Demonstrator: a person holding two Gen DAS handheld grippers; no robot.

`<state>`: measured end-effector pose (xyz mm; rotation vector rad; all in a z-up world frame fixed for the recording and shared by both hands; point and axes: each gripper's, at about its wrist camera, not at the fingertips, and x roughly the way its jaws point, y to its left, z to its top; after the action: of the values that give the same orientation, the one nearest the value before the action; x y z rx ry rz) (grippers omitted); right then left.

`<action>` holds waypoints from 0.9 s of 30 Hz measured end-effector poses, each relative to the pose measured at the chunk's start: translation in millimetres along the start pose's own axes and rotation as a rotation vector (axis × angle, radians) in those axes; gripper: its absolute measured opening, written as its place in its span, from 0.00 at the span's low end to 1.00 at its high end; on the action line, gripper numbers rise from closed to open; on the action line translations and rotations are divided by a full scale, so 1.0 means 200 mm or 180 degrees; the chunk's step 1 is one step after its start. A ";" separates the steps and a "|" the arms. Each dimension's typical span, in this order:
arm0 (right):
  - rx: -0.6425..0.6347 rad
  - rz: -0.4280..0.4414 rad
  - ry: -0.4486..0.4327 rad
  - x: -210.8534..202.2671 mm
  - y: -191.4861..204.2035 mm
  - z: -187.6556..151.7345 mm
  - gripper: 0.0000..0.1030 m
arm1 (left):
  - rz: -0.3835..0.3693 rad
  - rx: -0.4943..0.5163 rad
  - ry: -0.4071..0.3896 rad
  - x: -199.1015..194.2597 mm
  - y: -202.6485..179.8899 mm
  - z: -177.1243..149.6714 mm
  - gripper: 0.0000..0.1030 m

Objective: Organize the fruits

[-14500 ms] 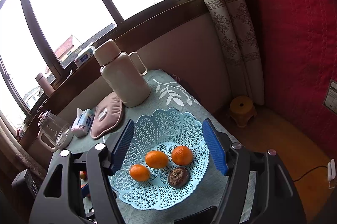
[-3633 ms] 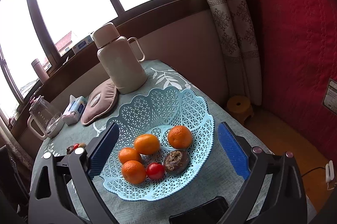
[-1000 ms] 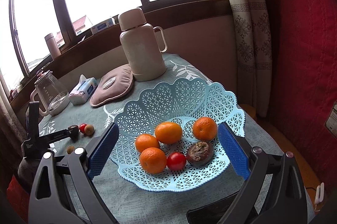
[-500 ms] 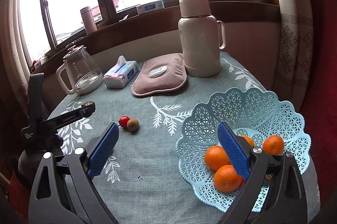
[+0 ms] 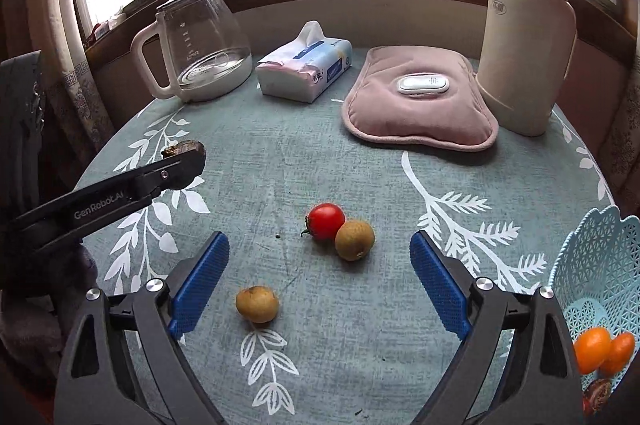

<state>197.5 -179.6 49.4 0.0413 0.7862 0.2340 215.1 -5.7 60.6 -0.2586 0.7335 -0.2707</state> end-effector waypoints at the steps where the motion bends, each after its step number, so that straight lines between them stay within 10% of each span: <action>1: -0.0036 -0.0007 0.0039 0.03 0.01 0.01 0.86 | 0.0001 -0.0019 0.0016 0.01 0.01 0.00 0.41; 27: -0.0474 -0.0368 0.0555 0.23 -0.02 0.01 0.51 | -0.0022 -0.0168 0.0027 0.00 0.05 0.01 0.41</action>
<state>232.5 -173.5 18.3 -0.1668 0.9395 0.1873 217.6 4.7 57.9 -0.3102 0.7488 -0.2594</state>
